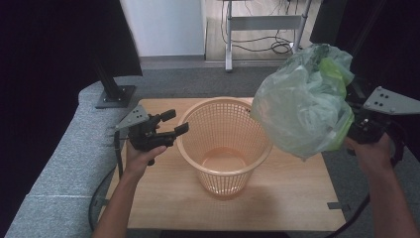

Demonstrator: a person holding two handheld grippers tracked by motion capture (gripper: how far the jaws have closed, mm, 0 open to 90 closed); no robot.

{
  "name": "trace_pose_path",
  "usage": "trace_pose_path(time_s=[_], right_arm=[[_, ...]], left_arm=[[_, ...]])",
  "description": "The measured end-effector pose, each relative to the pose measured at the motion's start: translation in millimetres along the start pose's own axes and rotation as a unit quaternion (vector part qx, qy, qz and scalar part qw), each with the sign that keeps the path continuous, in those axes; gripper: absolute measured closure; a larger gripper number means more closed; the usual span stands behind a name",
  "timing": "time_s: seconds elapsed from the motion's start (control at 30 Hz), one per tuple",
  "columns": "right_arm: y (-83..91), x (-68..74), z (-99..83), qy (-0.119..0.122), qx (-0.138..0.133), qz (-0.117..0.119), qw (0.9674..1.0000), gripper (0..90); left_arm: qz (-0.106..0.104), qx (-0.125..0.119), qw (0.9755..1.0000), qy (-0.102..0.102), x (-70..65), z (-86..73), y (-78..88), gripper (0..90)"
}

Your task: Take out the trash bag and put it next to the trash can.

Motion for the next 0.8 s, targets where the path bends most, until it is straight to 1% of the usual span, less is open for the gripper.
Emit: trace_pose_path(time_s=[0.23,0.37,0.57,0.8], right_arm=[[14.3,-11.6,-21.4,-0.008,0.017,-0.017,0.9997,87.6],[23.1,-17.4,-34.7,-0.017,0.023,-0.028,0.9992,87.6],[31.3,-23.9,-63.3,-0.033,0.038,-0.036,0.9981,87.6],[42.7,-34.0,-96.2,-0.063,0.048,-0.050,0.9956,87.6]], left_arm=[[0.004,0.004,1.0000,0.001,2.3,-2.4,3.8,30.0],[0.007,0.003,1.0000,0.003,4.6,-4.0,6.8,30.0],[0.010,0.005,0.9999,0.007,6.9,-7.1,10.2,30.0],[0.014,0.008,0.9998,0.010,10.2,-11.1,12.0,29.9]])
Point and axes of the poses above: each handheld gripper's, and its own axes: y roughly backward along the jaws, z roughly out of its top, x roughly to its left, the point moved 8 cm from there along -y, roughly forward along the jaws, and after that the axes turned 14 degrees about -x, right-handed, at the moved point
